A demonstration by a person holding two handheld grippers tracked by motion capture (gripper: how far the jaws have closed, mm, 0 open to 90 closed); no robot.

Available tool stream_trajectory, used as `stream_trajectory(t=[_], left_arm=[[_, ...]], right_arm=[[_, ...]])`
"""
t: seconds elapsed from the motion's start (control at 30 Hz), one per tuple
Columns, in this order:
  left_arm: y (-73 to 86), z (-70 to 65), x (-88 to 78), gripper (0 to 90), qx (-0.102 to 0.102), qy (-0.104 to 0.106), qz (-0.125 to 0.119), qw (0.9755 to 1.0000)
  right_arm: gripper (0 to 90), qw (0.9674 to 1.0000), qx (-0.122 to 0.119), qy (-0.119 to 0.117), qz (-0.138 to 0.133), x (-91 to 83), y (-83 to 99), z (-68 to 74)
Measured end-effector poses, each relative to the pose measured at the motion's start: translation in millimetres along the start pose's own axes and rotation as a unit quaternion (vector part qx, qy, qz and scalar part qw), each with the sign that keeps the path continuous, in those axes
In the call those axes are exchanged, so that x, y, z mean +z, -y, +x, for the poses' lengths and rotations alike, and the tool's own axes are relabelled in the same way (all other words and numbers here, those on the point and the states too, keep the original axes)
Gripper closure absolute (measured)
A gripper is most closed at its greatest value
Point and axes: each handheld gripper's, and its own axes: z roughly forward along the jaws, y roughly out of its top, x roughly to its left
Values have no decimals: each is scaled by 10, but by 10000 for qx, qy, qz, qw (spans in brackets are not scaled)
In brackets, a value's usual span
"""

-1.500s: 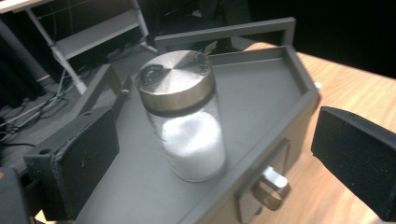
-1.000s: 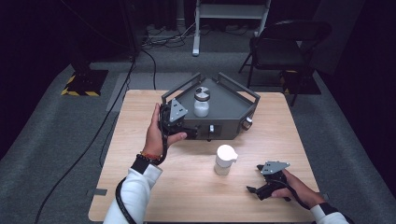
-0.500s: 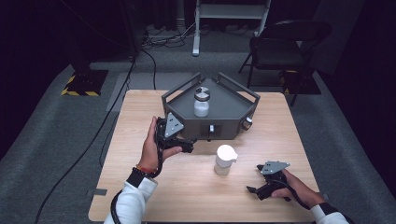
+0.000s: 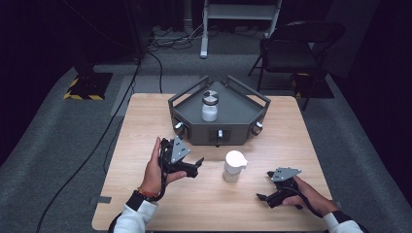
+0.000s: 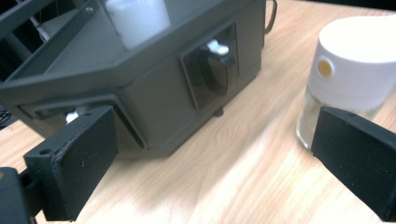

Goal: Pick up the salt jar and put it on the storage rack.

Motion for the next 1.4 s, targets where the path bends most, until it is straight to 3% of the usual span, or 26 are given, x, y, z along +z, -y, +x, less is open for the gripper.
stream_trajectory(t=[0.47, 0.8, 0.97, 1.07, 1.27, 1.4], left_arm=[[157, -55, -28, 5, 118, 82, 274, 9995], [201, -75, 65, 5, 214, 195, 526, 9982], [263, 8, 106, 5, 104, 369, 557, 9977], [288, 22, 126, 5, 150, 391, 606, 9973], [366, 67, 161, 5, -58, 417, 870, 9953], [394, 65, 160, 6, -17, 418, 1062, 9935]], right_arm=[[0, 10000, 1, -1, 11, -2, -2, -1], [0, 10000, -10, -14, 8, -5, 2, -7], [0, 10000, -11, -14, 8, -5, 3, -7], [0, 10000, -10, -15, 8, -5, 3, -7], [0, 10000, -17, -21, 4, -6, 5, -10], [0, 10000, -20, -21, 6, -7, 5, -10]])
